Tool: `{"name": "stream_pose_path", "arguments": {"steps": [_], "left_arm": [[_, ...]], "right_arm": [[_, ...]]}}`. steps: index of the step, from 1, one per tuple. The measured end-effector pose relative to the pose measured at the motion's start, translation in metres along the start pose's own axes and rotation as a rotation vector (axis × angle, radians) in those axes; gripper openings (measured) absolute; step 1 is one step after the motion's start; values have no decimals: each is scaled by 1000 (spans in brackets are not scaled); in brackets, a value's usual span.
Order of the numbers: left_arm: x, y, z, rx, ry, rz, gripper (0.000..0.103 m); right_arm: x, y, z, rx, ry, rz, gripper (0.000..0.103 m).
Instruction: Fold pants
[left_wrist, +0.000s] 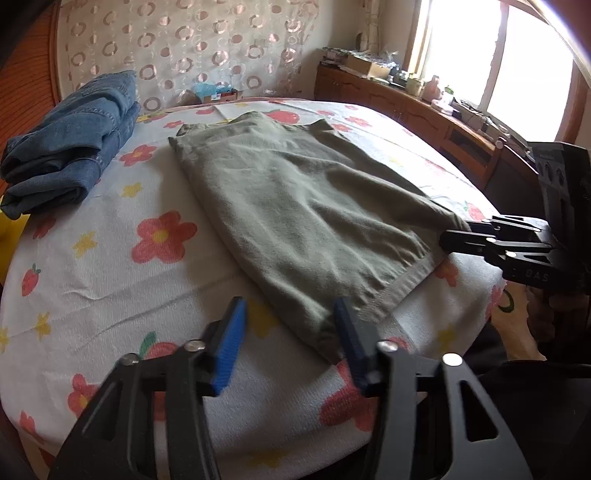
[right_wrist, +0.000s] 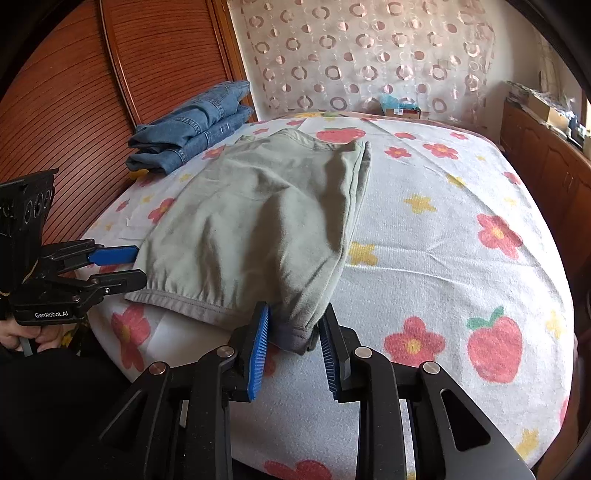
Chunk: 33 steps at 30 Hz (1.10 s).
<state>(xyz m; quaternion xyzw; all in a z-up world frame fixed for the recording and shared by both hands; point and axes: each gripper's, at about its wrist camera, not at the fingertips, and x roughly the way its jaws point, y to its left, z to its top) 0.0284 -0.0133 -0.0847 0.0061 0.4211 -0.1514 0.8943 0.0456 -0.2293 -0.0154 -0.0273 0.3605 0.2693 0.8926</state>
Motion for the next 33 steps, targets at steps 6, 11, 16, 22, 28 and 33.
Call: {"name": "stream_pose_path", "arguments": {"steps": [6, 11, 16, 22, 28, 33], "left_arm": [[-2, -7, -1, 26, -4, -48, 15], [-10, -6, 1, 29, -33, -54, 5], [-25, -5, 5, 38, -71, -53, 4], [-44, -4, 14, 33, -115, -63, 4], [-59, -3, 26, 44, -163, -54, 4], [-48, 12, 46, 28, -180, -29, 4]], "right_arm": [[-2, 2, 0, -20, -12, 6, 20], [-7, -2, 0, -6, -32, 29, 17], [-14, -1, 2, 4, -51, 58, 15], [-27, 3, 6, 2, -83, 89, 15], [-39, 7, 14, -3, -135, 99, 15], [-27, 2, 36, 4, -182, 113, 15]]}}
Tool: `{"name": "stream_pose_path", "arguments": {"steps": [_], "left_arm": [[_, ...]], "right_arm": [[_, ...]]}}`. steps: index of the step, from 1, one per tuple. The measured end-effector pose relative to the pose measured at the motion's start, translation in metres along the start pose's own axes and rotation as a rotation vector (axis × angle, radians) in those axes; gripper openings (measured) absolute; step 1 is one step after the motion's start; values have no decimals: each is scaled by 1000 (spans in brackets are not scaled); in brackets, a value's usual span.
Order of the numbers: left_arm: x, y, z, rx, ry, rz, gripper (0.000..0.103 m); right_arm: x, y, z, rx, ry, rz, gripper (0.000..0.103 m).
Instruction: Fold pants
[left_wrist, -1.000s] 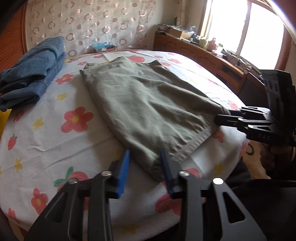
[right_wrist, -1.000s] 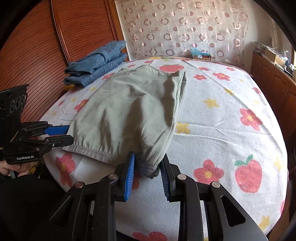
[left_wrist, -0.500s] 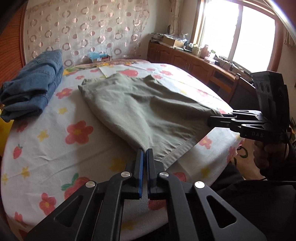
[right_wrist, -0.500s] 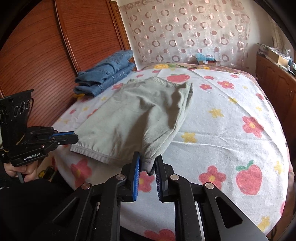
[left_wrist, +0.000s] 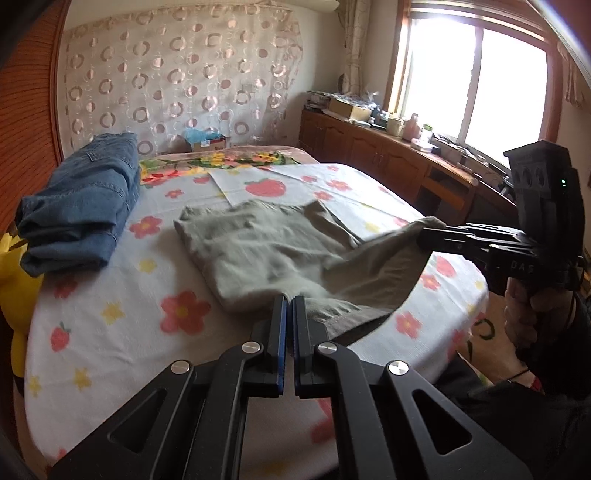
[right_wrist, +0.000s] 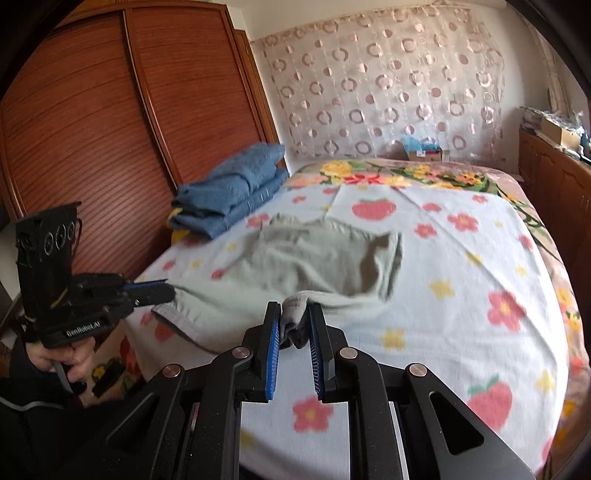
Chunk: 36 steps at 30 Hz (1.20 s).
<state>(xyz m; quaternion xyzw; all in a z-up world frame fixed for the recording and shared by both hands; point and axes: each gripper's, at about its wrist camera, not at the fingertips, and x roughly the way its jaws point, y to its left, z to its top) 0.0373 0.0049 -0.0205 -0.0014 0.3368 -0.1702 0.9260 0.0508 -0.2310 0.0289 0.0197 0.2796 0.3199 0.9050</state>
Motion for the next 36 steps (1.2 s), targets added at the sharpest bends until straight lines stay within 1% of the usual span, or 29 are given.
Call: {"name": "stream_pose_path", "arguments": {"steps": [5, 13, 17, 21, 23, 24, 25, 26, 28, 29, 30, 31, 32, 33, 34, 36], "left_arm": [[17, 22, 28, -12, -15, 35, 4], [50, 39, 66, 3, -2, 80, 4], [67, 44, 77, 8, 27, 97, 4], [78, 44, 80, 20, 44, 126, 4], [79, 46, 81, 18, 41, 140, 4], [78, 46, 81, 16, 41, 142, 7], [78, 48, 81, 14, 43, 145, 15], [77, 49, 80, 11, 45, 151, 20], [75, 51, 78, 1, 38, 156, 43], [74, 52, 77, -3, 36, 154, 46], [73, 53, 76, -7, 37, 155, 46], [73, 54, 75, -10, 42, 162, 51], [73, 55, 73, -12, 47, 170, 54], [73, 55, 71, -14, 47, 169, 64], [71, 56, 69, -19, 40, 166, 71], [67, 57, 64, -26, 32, 161, 74]], "right_arm": [[32, -13, 18, 15, -17, -12, 15], [89, -29, 49, 45, 15, -68, 15], [114, -36, 63, 41, 32, -101, 15], [136, -41, 68, 33, 57, -139, 15], [142, -43, 68, 39, 73, -148, 15], [145, -44, 67, 46, 77, -147, 17], [143, -45, 67, 48, 80, -147, 20], [141, -44, 67, 46, 80, -157, 21], [138, -42, 68, 30, 78, -174, 31], [135, -41, 69, 23, 75, -172, 34], [132, -41, 69, 17, 68, -170, 40], [129, -41, 70, 12, 59, -178, 45], [125, -42, 69, 7, 51, -190, 47], [121, -42, 68, 4, 43, -201, 47], [117, -41, 66, 0, 38, -201, 47], [110, -41, 59, -3, 37, -187, 47]]}}
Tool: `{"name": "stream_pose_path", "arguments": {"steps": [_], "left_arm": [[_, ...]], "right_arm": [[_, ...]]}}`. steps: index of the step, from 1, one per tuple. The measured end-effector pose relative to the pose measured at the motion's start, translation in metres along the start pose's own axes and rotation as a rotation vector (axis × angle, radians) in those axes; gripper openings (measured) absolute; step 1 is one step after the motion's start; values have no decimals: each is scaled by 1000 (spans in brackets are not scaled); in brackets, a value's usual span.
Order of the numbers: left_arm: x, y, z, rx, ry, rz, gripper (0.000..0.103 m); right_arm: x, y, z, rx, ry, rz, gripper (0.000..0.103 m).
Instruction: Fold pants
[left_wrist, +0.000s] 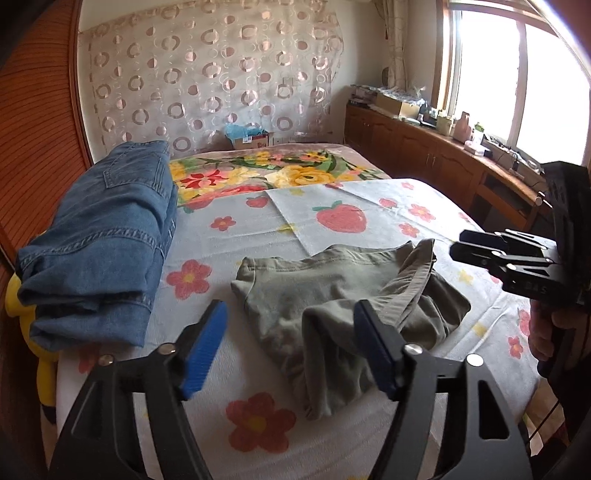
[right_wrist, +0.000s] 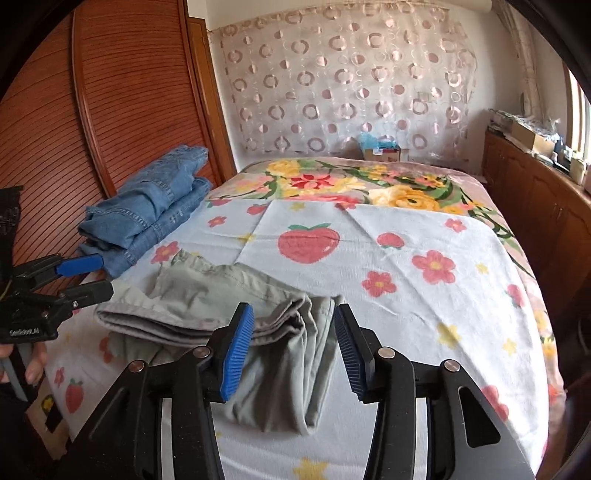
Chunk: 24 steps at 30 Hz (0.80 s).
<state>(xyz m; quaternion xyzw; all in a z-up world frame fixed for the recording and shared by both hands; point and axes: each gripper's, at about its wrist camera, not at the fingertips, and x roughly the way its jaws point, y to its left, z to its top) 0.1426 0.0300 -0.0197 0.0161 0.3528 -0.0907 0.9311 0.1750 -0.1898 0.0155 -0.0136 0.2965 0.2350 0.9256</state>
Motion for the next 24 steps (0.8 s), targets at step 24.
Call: {"name": "stream_pose_path", "arguments": {"steps": [24], "left_arm": [[22, -19, -52, 43, 116, -11, 76]], "right_arm": [[7, -7, -33, -35, 172, 42, 28]]}}
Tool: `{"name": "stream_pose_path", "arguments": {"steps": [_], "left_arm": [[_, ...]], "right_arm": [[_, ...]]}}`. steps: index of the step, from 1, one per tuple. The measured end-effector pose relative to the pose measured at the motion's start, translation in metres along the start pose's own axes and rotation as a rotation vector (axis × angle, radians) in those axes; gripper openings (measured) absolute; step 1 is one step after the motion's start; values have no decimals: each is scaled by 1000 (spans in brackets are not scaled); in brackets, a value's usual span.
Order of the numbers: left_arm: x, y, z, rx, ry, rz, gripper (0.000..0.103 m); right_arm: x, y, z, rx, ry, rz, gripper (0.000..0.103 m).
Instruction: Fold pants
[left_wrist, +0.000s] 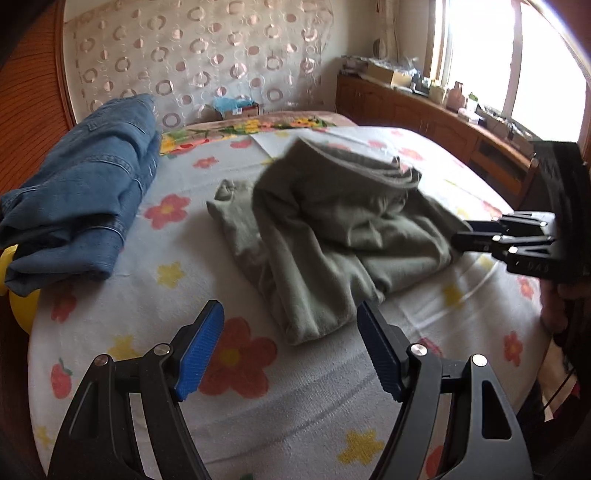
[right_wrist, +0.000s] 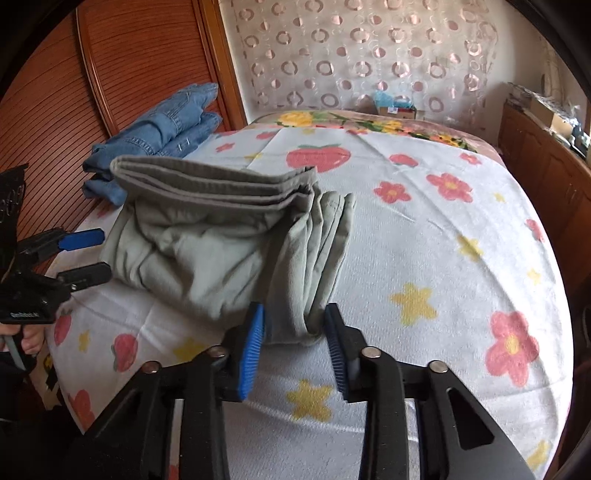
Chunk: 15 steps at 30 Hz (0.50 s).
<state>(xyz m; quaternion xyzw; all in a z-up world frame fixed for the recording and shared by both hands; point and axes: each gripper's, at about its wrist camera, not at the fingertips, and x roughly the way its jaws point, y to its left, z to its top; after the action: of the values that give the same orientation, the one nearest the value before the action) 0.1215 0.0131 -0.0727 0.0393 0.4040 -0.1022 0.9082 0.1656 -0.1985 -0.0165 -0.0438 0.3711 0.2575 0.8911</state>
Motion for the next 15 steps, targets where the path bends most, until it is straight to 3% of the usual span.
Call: {"name": "stream_pose_path", "arguments": {"steps": [4, 7, 12, 15], "left_arm": [[3, 0, -1, 9, 7, 23, 76], [6, 4, -2, -3, 14, 28, 76], [7, 7, -4, -13, 14, 20, 75], [5, 9, -5, -20, 6, -12, 64]], "right_arm": [[-7, -4, 1, -13, -20, 3, 5], [-19, -13, 3, 8, -69, -66, 5], [-10, -14, -3, 4, -30, -64, 5], [-11, -17, -4, 17, -29, -54, 5]]}}
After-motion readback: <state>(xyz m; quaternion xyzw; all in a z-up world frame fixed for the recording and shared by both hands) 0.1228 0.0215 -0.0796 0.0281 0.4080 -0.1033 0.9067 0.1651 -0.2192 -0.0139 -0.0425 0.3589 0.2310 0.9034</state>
